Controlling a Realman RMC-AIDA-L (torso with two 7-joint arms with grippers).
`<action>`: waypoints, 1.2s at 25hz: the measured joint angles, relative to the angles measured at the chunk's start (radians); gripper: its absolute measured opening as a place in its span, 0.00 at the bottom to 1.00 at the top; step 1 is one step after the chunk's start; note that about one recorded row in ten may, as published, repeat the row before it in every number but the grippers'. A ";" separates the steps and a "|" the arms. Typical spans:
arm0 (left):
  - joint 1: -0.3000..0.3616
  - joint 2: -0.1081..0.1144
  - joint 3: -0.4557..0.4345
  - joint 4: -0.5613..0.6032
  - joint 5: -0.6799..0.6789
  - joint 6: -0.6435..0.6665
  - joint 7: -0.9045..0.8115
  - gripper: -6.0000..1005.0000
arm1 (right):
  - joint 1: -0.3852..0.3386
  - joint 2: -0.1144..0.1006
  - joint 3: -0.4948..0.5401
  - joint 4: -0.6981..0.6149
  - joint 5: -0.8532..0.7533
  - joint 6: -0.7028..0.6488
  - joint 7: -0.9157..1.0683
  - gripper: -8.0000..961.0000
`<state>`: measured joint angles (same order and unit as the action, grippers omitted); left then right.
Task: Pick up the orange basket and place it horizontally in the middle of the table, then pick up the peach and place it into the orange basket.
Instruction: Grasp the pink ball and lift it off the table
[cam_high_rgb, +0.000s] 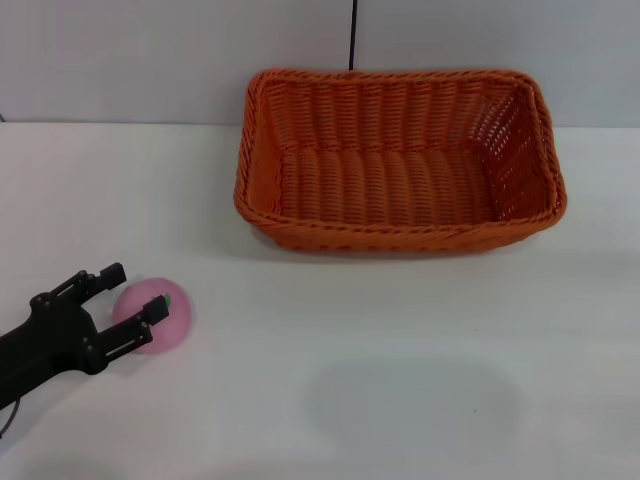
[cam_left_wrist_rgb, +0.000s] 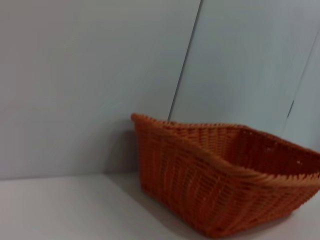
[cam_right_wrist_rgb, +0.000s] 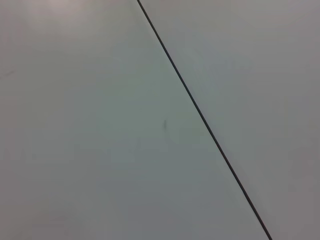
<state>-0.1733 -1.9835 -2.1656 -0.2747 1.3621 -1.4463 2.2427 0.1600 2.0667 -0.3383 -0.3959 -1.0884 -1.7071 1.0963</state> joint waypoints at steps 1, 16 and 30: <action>0.000 0.000 0.000 0.000 0.000 0.000 0.000 0.81 | 0.000 0.000 0.000 0.001 0.000 0.000 0.000 0.58; -0.020 -0.017 -0.001 0.000 0.089 0.060 -0.011 0.77 | -0.002 0.001 -0.002 0.007 -0.002 0.004 0.000 0.58; -0.011 -0.040 -0.052 -0.022 0.090 0.095 -0.003 0.46 | -0.002 0.000 0.000 0.028 -0.002 0.008 -0.004 0.58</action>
<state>-0.1842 -2.0231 -2.2179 -0.2971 1.4520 -1.3514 2.2395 0.1579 2.0670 -0.3382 -0.3678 -1.0908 -1.6994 1.0927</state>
